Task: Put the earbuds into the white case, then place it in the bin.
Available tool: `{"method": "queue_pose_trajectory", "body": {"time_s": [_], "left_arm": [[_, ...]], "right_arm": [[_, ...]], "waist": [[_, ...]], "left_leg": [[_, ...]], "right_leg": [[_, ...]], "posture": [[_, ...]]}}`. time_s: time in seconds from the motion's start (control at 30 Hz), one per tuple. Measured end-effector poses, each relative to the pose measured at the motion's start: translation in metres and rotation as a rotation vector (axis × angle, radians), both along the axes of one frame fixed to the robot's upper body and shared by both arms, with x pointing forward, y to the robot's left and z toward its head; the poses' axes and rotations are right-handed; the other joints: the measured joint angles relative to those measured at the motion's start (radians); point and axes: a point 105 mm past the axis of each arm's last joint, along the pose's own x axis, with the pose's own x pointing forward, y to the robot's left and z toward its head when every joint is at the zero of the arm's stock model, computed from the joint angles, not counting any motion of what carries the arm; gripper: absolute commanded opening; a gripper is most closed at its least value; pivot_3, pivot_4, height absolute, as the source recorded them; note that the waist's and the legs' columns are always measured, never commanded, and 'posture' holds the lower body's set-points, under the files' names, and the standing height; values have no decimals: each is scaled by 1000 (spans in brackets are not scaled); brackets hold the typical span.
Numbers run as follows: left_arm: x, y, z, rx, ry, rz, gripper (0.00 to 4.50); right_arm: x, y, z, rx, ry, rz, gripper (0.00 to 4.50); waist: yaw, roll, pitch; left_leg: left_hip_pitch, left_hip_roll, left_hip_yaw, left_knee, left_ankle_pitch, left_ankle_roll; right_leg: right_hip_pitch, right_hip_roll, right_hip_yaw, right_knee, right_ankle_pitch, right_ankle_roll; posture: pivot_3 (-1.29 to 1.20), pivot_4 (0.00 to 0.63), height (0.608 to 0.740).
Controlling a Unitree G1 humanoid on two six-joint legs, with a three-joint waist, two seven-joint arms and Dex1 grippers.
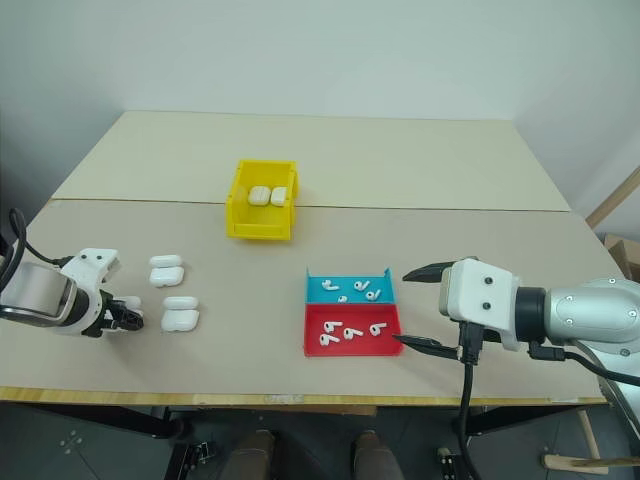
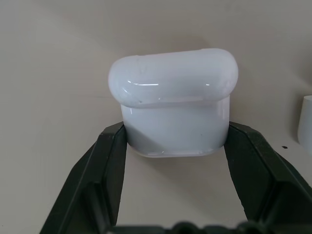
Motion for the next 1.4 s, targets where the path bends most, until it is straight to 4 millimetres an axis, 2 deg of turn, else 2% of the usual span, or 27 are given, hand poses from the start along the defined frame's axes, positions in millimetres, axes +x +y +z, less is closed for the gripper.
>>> {"method": "queue_pose_trajectory", "body": {"time_s": [0.47, 0.53, 0.7, 0.8, 0.87, 0.93, 1.0, 1.13, 1.3, 1.4], "left_arm": [[0, -5, 5, 2, -23, -55, 2747], [-1, -8, 15, 8, -50, -88, 2747], [-9, -8, 57, -12, -202, -147, 2747], [-18, -16, 62, -62, -261, -206, 2747], [-21, -25, 63, -99, -370, -249, 2747], [-17, -36, 67, -113, -555, -287, 2747], [-15, -51, 79, -124, -790, -356, 2747], [-22, -79, 100, -187, -1077, -556, 2747], [-29, -118, 94, -386, -1216, -769, 2747], [-37, -134, 92, -525, -1259, -902, 2747]], "right_arm": [[1, -1, -1, -5, 1, -7, 4500], [1, -1, -1, -6, 2, -6, 4500], [4, -2, 3, -3, -13, -3, 4500], [9, -3, 7, 6, -33, -2, 4500], [15, -3, 14, 16, -58, 0, 4500], [19, -4, 19, 20, -70, 3, 4500], [23, -3, 22, 17, -61, 22, 4500], [21, 1, 27, -27, -39, 82, 4500], [13, 4, 26, -126, 42, 147, 4500], [13, 7, 23, -181, 84, 154, 4500]], "waist": [[1, -1, 0], [0, -4, 0], [-7, -4, 0], [-6, -4, 0], [-6, -4, 0], [-2, -4, 0], [1, -5, 0], [9, -4, -1], [7, -4, -1], [1, -3, -1]], "left_leg": [[-1, 0, 0, 0, 0, 0], [-3, 0, -1, 0, 0, 0], [-3, 0, 0, 0, 0, 0], [-3, 0, 0, 0, 0, 0], [-3, 1, 1, 0, 0, 0], [-2, 1, 2, 0, 0, 0], [-2, 1, 2, 0, 0, 0], [-3, 0, 1, 0, 0, 0], [-3, 1, 2, 1, 0, 0], [-3, 1, 2, 1, 0, 0]], "right_leg": [[-1, 0, 0, 0, 0, 0], [-2, 0, 0, 0, 0, 0], [-3, 0, 0, -1, 0, 0], [-2, -1, 0, -1, 0, 0], [-2, -1, 0, -1, 0, 0], [-2, -1, 0, -1, 0, -1], [-1, -1, 0, -3, 1, -1], [-1, -1, 0, -4, 0, -1], [-1, 0, 1, -4, 1, -1], [-2, 0, 1, -3, 1, -1]], "posture": [[0, 150, 740], [0, 150, 740], [0, 150, 740], [0, 150, 740], [0, 150, 740], [0, 150, 740], [0, 150, 740], [0, 150, 740], [0, 150, 740], [0, 150, 740]]}}
